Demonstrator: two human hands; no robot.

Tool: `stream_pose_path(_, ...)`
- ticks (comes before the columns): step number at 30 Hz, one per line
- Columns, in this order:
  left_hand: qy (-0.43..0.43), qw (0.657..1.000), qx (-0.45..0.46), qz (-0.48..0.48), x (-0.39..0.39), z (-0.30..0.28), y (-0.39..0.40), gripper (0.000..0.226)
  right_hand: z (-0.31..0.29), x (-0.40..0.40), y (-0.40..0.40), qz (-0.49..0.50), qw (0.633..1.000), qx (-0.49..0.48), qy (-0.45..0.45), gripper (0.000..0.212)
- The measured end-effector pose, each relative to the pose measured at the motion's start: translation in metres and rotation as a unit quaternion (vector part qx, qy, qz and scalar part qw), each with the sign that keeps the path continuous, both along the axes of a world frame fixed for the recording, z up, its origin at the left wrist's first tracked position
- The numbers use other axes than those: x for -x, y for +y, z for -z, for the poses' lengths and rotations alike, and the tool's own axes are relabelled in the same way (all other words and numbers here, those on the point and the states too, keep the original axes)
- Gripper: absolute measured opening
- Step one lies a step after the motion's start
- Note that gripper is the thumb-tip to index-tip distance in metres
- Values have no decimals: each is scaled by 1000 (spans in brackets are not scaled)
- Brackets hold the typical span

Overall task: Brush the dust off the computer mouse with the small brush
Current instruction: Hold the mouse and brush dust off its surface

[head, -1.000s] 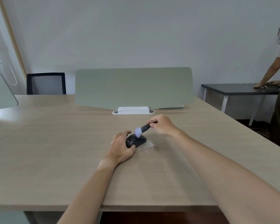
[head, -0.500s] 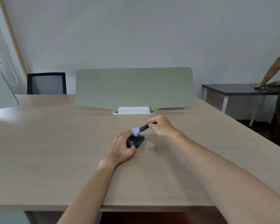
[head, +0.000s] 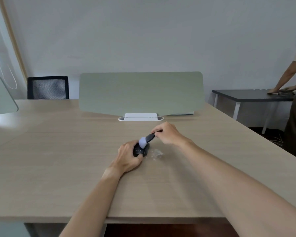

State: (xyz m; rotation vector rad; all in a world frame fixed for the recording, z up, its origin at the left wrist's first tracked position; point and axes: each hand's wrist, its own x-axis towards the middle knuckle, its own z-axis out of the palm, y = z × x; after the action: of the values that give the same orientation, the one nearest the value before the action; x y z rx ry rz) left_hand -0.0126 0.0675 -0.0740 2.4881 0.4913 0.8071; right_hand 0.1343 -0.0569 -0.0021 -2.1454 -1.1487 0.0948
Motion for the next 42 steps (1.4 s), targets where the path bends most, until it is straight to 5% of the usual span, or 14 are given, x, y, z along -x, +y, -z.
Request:
stream_pose_path(7, 9, 999, 18, -30, 0, 4, 0, 69, -1, -5, -6, 54, 994, 67, -72, 34)
stream_pose_path(13, 7, 1000, 3, 21, 0, 1, 4, 33, -4, -5, -5, -4, 999, -22, 34, 29)
stream_pose_path(20, 46, 998, 41, -8, 0, 1, -1, 77, 7, -11, -10, 49, 994, 81, -52, 33)
stream_pose_path(25, 44, 999, 24, 13, 1, -1, 2, 61, 2, -8, -7, 5, 999, -27, 34, 29)
stream_pose_path(28, 33, 999, 29, 22, 2, -4, 1, 49, 1, -2, -6, -29, 999, 10, 37, 30)
stream_pose_path(33, 58, 997, 45, -5, 2, 1, 1, 80, -5, -4, -8, 56, 993, 73, -77, 36)
stream_pose_path(39, 57, 998, 22, 22, -2, 1, 5, 46, -7, 1, -4, -26, 999, 5, 37, 28)
stream_pose_path(42, 67, 997, 15, 18, 1, 0, 4, 59, 0, -1, -6, -3, 998, 54, -20, 30)
